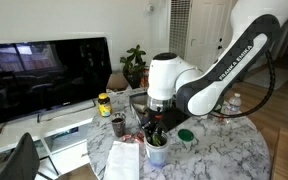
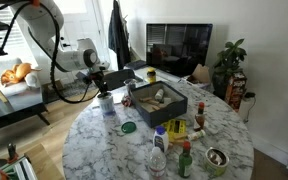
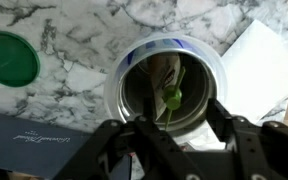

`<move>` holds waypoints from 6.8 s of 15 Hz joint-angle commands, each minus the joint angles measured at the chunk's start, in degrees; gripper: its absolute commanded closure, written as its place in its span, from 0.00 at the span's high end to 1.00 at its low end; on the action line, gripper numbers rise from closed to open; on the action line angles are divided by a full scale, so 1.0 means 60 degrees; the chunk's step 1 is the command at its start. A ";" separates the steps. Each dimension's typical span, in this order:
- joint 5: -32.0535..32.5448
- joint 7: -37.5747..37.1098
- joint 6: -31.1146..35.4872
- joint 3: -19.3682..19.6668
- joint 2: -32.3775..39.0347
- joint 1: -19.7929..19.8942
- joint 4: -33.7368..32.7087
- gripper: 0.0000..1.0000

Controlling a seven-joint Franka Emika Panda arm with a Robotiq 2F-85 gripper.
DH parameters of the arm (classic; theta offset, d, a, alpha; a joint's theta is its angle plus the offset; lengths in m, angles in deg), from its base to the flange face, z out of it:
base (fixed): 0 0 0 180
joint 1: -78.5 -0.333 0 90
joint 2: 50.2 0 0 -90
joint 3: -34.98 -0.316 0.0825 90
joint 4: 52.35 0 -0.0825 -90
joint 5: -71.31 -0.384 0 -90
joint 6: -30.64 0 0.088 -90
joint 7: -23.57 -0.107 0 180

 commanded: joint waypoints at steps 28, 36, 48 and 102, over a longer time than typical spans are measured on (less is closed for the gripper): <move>-0.2194 0.2160 -0.2071 -0.0151 -0.4561 0.0625 0.2165 0.00; -0.3663 0.3977 -0.2398 0.0123 -0.6191 0.1513 0.4337 0.00; -0.5147 0.4574 0.1654 -0.0064 -0.2575 0.1649 0.5393 0.08; -0.6656 0.6704 0.3510 -0.2052 0.1235 0.4184 0.2451 0.66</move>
